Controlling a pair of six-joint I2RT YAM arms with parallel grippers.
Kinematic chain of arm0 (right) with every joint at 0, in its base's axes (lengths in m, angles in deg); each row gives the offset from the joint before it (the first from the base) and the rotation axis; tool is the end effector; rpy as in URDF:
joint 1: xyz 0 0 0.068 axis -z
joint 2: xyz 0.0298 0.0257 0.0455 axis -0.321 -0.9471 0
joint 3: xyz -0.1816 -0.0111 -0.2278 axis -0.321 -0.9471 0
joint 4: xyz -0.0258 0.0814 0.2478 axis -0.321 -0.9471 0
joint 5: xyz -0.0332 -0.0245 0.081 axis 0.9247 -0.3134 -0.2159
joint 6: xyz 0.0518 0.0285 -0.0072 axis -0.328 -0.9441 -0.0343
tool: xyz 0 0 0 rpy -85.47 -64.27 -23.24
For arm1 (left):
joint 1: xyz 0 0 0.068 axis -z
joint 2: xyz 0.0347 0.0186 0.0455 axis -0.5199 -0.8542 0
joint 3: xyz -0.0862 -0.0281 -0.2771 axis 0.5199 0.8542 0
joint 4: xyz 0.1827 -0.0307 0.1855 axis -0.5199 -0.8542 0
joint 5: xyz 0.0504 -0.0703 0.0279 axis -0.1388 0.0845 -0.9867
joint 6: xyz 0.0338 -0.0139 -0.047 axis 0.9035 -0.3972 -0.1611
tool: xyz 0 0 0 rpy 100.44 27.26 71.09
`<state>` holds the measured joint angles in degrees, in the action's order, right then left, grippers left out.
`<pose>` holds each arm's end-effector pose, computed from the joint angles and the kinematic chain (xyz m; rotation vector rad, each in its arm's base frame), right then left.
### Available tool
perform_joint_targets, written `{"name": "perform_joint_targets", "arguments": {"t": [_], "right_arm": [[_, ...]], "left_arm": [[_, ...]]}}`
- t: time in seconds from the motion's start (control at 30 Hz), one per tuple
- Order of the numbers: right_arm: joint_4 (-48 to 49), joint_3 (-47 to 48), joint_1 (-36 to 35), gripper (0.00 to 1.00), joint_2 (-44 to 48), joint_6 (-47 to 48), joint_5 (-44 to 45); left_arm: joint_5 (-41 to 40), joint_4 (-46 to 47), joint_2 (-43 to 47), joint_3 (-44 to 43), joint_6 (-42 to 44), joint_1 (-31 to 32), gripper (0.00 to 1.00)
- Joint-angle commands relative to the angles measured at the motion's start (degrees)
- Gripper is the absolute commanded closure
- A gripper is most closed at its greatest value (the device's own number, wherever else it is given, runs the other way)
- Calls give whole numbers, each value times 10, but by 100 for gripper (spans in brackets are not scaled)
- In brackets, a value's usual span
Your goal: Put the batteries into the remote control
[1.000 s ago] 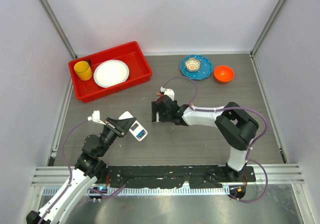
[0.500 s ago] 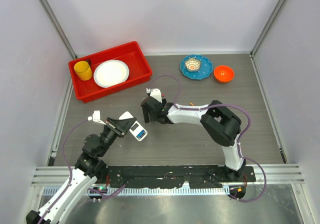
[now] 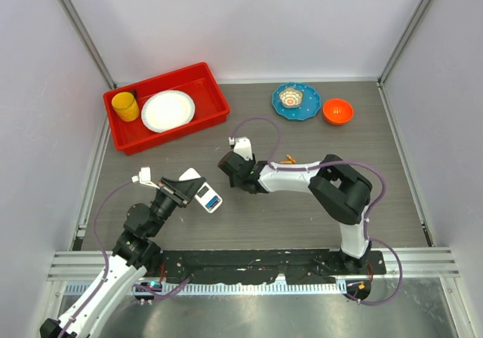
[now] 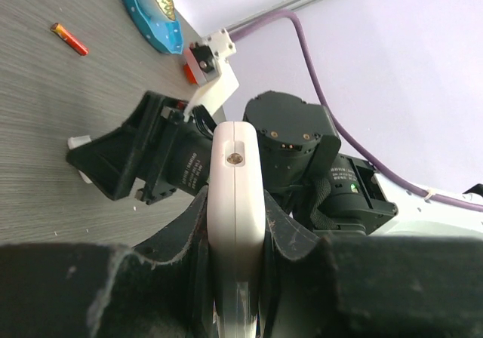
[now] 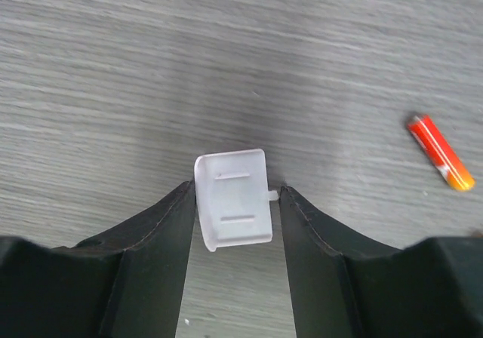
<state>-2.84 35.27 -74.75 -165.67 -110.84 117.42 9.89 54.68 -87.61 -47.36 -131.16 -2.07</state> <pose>0.2476 0.3291 0.1613 -0.2635 2.3607 0.0772 0.0942 -0.0548 0.2017 -0.5417 1.5656 -1.4018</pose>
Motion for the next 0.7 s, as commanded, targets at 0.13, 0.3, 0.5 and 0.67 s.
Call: {"name": "perform_joint_targets", "arguments": {"t": [0.13, 0.3, 0.5, 0.67], "right_arm": [[-66, -129, 9, 48, 67, -3, 16], [-65, -174, 9, 47, 103, -13, 18], [-42, -176, 9, 23, 136, -24, 19], [-32, -175, 14, 12, 198, -25, 13]], "left_arm": [[-6, 29, -7, -17, 2, 1, 100], [-7, 42, -23, -15, 2, 1, 100], [-6, 61, -46, -17, 5, 2, 100], [-7, 60, -49, -18, 5, 1, 100]]}}
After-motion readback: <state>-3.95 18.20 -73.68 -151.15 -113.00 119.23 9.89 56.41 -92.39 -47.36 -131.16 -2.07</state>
